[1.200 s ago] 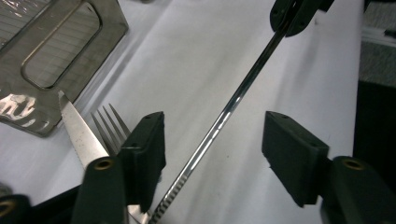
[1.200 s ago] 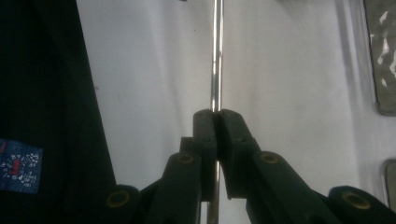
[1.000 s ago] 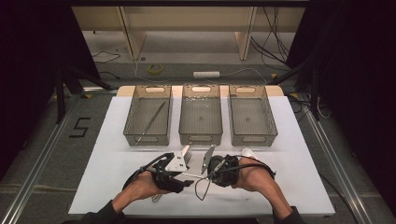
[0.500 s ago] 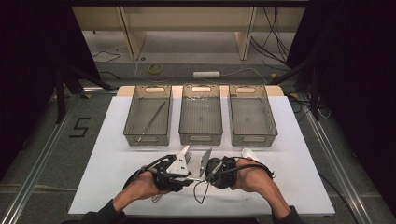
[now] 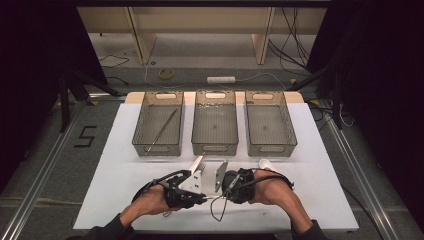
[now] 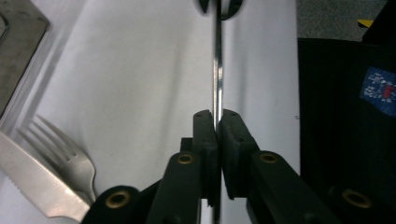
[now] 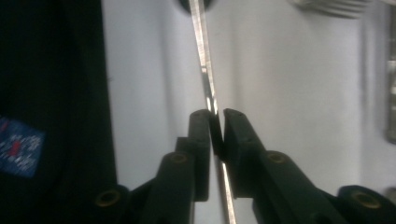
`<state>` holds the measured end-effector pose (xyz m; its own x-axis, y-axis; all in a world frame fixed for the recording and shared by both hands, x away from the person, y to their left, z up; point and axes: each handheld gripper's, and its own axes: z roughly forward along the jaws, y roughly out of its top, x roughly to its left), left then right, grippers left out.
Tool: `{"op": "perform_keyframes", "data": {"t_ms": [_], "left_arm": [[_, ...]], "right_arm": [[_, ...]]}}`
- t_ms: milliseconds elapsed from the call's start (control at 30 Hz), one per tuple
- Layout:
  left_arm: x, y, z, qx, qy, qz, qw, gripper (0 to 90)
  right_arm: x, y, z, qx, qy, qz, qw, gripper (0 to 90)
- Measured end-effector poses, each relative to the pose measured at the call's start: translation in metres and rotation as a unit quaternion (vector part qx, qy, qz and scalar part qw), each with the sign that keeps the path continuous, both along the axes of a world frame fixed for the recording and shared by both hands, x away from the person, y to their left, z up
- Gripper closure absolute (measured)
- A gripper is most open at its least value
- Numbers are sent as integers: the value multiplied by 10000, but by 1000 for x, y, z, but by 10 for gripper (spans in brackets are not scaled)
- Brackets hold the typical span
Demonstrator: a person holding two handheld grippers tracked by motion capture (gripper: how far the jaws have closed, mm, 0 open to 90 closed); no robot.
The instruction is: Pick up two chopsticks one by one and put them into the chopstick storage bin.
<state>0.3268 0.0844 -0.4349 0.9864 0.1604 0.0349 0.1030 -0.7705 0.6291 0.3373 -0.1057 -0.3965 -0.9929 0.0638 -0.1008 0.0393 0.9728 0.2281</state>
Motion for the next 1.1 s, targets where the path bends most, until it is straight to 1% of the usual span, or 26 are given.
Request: {"op": "perform_keyframes", "data": {"t_ms": [33, 67, 100, 167, 200, 233, 267, 300, 333, 367, 433, 500, 533, 600, 633, 667, 700, 733, 767, 867, 900, 933, 1000, 1067, 1100], "left_arm": [[0, 0, 1, -14, 12, 11, 10000, 855], [0, 1, 3, -62, 52, 46, 10000, 857], [2, 2, 4, -57, 34, 116, 9999, 858], [5, 6, 6, -78, 65, 227, 9997, 859], [6, 7, 6, -57, 33, 338, 9994, 859], [8, 9, 7, -46, 33, 419, 9991, 859], [10, 11, 6, -48, 52, 501, 9987, 859], [11, 13, 6, -48, 32, 597, 9982, 860], [13, 14, 7, -67, 24, 701, 9975, 859], [14, 16, 7, -82, 14, 749, 9972, 859], [17, 20, 8, -125, -19, 916, 9957, 859], [19, 24, 10, -133, -66, 1071, 9941, 860], [21, 26, 10, -160, -86, 1136, 9934, 859], [23, 30, 11, -236, -86, 1288, 9914, 860], [23, 31, 11, -241, -104, 1323, 9909, 860], [23, 32, 11, -256, -109, 1373, 9901, 860], [24, 33, 12, -283, -127, 1417, 9894, 860], [25, 34, 13, -282, -127, 1454, 9889, 860], [25, 35, 13, -303, -152, 1499, 9881, 860], [28, 40, 15, -417, -142, 1673, 9849, 860], [29, 42, 16, -446, -123, 1711, 9842, 860], [30, 43, 16, -498, -121, 1781, 9827, 860], [32, 46, 17, -552, -131, 1895, 9802, 860], [33, 49, 19, -583, -154, 1994, 9780, 860], [34, 51, 20, -619, -164, 2039, 9769, 860]], "right_arm": [[2, -2, 1, 94, 33, -103, 9999, 798], [4, -5, 2, 190, 92, -145, 9997, 781], [6, -7, 4, 287, 136, -180, 9993, 728], [8, -12, 8, 500, 121, -357, 9980, 685], [9, -15, 11, 584, 151, -424, 9973, 654], [10, -17, 13, 740, 189, -525, 9957, 622], [12, -19, 15, 915, 153, -566, 9941, 583], [13, -21, 17, 1044, 137, -686, 9921, 529], [15, -22, 18, 1114, 120, -828, 9902, 486], [16, -23, 19, 1167, 43, -965, 9885, 461], [20, -26, 18, 1334, -28, -1259, 9830, 418], [23, -29, 17, 1482, -113, -1431, 9785, 386], [23, -31, 17, 1557, -217, -1516, 9759, 373], [25, -35, 17, 1785, -392, -1680, 9687, 370], [25, -38, 18, 1884, -458, -1750, 9653, 370], [26, -41, 17, 1979, -514, -1835, 9615, 366], [26, -44, 17, 2065, -520, -1908, 9582, 361], [26, -47, 17, 2156, -586, -1984, 9543, 355], [26, -50, 16, 2250, -650, -2104, 9492, 349], [27, -60, 14, 2483, -676, -2354, 9372, 332], [27, -64, 13, 2548, -650, -2421, 9339, 329], [27, -68, 12, 2628, -597, -2473, 9307, 323], [27, -77, 8, 2796, -531, -2635, 9217, 308], [27, -84, 5, 2910, -579, -2771, 9139, 302], [26, -88, 3, 2971, -601, -2851, 9093, 302]]}}
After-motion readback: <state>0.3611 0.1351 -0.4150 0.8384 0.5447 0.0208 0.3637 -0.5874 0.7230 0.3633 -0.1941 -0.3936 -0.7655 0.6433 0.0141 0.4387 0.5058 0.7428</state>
